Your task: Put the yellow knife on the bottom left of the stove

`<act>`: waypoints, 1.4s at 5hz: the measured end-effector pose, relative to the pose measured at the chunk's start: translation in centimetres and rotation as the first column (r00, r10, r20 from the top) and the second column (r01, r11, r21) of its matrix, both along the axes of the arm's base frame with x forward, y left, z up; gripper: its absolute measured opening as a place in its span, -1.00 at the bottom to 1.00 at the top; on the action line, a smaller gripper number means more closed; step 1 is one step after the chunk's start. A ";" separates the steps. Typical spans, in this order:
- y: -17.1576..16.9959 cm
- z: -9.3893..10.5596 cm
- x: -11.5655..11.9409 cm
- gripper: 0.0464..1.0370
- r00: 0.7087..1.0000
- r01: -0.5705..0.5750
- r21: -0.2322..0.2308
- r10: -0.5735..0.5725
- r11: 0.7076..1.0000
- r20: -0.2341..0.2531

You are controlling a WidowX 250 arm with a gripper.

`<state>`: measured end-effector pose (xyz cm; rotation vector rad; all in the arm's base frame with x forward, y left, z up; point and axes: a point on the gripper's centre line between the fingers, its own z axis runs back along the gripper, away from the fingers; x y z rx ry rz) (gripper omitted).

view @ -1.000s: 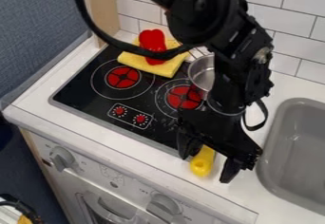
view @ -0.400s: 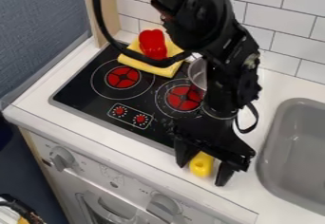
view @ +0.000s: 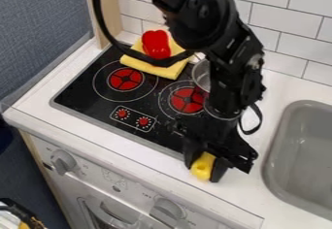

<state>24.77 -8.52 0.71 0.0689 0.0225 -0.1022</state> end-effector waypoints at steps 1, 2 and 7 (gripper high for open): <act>-0.3 1.3 0.0 -0.06 0.999 0.019 -0.007 -0.019 1.000 0.033; 0.0 4.3 0.1 -0.06 0.995 0.048 -0.008 -0.047 0.999 0.089; 19.4 4.3 -1.9 -0.06 0.993 -0.090 0.111 0.081 0.990 0.088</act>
